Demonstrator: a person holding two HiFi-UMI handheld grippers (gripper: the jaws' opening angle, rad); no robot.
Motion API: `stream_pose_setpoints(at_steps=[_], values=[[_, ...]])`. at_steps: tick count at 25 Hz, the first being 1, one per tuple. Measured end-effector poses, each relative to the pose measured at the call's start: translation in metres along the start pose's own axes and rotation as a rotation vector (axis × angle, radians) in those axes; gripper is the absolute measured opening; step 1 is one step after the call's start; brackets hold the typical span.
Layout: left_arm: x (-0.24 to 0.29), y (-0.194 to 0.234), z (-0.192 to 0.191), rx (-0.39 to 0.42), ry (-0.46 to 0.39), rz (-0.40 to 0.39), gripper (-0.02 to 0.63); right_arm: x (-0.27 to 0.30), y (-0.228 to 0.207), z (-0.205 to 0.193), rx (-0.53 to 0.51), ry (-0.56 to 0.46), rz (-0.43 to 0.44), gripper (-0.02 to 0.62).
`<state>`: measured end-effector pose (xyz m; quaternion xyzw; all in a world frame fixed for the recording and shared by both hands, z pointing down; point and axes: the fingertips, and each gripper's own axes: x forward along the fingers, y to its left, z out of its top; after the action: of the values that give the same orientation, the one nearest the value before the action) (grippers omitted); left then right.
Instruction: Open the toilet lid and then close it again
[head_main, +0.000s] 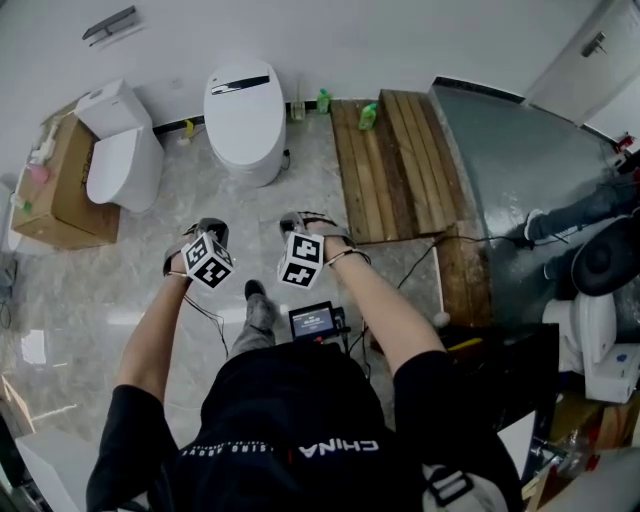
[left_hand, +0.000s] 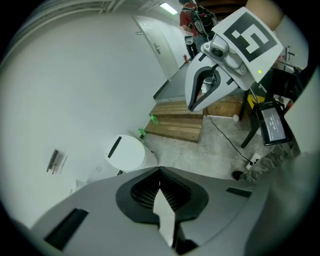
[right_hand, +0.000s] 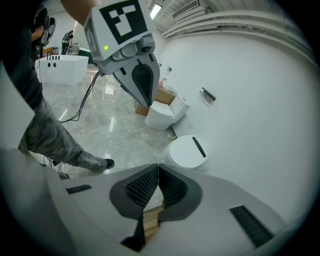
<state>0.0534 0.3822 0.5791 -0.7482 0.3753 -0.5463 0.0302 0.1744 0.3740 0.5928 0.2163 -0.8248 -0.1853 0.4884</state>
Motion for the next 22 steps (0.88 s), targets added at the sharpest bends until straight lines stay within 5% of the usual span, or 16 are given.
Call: stream_pose_setpoints(at_steps=[15,22], values=[[0.101,0.162,-0.027,0.100,-0.058,-0.109,0.011,0.130,-0.116,0.061,0.117,0.114,-0.014,0.014],[0.130,0.197,-0.038,0.149,-0.073,-0.147,0.011,0.167,-0.139,0.075,0.148,0.141,-0.012,0.015]])
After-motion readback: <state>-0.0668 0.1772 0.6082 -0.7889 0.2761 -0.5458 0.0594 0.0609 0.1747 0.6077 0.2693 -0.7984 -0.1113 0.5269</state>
